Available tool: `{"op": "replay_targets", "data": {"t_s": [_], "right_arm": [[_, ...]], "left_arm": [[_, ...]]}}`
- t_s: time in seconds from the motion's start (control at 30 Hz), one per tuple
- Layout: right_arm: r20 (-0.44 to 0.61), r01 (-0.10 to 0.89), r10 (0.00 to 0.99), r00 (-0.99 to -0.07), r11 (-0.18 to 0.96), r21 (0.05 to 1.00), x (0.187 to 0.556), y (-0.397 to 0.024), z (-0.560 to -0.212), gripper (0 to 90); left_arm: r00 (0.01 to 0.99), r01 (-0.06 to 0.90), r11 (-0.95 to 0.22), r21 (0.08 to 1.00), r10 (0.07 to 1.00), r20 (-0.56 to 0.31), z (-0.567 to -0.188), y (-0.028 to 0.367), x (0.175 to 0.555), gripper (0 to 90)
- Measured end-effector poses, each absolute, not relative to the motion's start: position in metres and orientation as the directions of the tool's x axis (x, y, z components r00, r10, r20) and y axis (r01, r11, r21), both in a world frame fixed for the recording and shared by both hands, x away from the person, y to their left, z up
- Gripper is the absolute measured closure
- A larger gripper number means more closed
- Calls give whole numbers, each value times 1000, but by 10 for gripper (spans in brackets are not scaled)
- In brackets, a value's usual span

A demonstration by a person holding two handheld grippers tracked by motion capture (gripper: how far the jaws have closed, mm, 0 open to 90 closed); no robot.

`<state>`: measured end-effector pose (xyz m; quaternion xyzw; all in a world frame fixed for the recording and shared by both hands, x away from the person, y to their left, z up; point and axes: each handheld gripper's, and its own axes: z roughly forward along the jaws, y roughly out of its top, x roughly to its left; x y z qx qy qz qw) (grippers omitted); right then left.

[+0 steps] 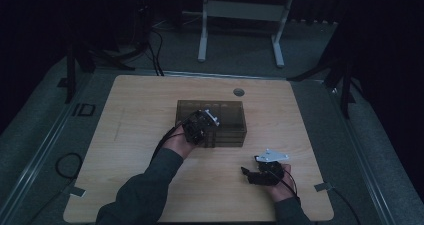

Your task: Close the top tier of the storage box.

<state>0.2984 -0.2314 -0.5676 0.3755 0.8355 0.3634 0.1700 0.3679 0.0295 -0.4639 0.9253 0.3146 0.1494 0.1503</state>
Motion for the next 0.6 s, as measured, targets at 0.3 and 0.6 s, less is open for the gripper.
{"op": "replay_targets", "data": {"t_s": [0.3, 0.6], "right_arm": [[-11, 504, 751, -660, 454, 735, 298, -231, -568, 292], [-11, 504, 751, -660, 454, 735, 298, -231, -568, 292]], "left_arm": [[756, 537, -757, 374, 628, 185, -466, 28, 368, 900], [751, 544, -744, 389, 638, 169, -468, 29, 368, 898]]}}
